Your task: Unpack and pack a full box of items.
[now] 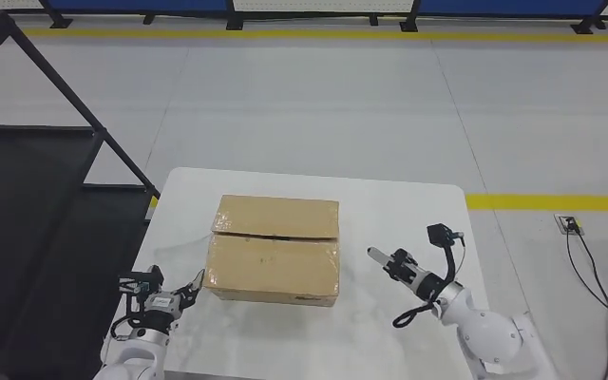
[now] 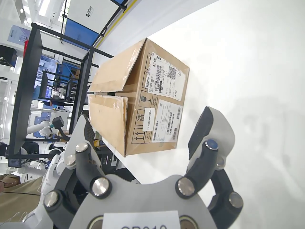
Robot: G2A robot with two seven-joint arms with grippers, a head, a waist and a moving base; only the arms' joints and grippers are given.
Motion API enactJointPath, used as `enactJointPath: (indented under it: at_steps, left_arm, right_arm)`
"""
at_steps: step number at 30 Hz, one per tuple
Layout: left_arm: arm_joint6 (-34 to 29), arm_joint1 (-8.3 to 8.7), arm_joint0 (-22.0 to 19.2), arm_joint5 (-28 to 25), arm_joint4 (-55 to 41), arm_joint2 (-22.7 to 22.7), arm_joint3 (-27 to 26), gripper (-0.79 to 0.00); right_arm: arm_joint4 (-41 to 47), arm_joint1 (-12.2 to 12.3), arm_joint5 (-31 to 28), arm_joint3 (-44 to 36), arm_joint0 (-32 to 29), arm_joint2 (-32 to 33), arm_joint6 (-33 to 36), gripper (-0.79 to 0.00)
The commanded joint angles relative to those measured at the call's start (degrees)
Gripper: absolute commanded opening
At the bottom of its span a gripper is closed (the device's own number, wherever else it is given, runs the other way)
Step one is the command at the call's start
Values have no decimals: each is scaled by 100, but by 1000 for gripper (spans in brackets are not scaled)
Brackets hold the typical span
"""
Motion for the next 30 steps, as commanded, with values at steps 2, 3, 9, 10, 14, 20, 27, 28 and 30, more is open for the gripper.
enactJointPath:
  at_steps: [2, 3, 9, 10, 14, 20, 27, 28, 30]
  left_arm:
    - [35, 3, 55, -27, -96, -128, 6, 0]
    - [54, 5, 82, -42, -120, -179, 15, 0]
    - [174, 7, 240, -78, -261, -431, 132, 0]
    - [188, 5, 260, -77, -303, -460, 146, 0]
    - [240, -5, 330, -58, -399, -540, 170, 0]
    - [239, -18, 357, -44, -441, -581, 168, 0]
    - [193, -29, 322, -76, -310, -518, 138, 0]
    - [193, -31, 315, -77, -296, -509, 139, 0]
    - [185, -35, 305, -94, -288, -501, 141, 0]
  right_arm:
    - [501, -32, -266, 324, 293, -172, 86, 0]
    - [668, -45, -356, 490, 426, -233, 127, 0]
    - [1034, -115, -849, 1385, 1275, -698, 404, 0]
    - [1070, -130, -911, 1539, 1401, -787, 431, 0]
    - [1379, -173, -1199, 2081, 1825, -1043, 813, 0]
    - [1950, -184, -1738, 2510, 2094, -1173, 1442, 0]
    - [2626, -124, -2087, 2435, 2020, -1057, 2119, 0]
    - [2677, -117, -2100, 2426, 2018, -1051, 2180, 0]
    - [2723, -106, -2097, 2419, 2020, -1047, 2223, 0]
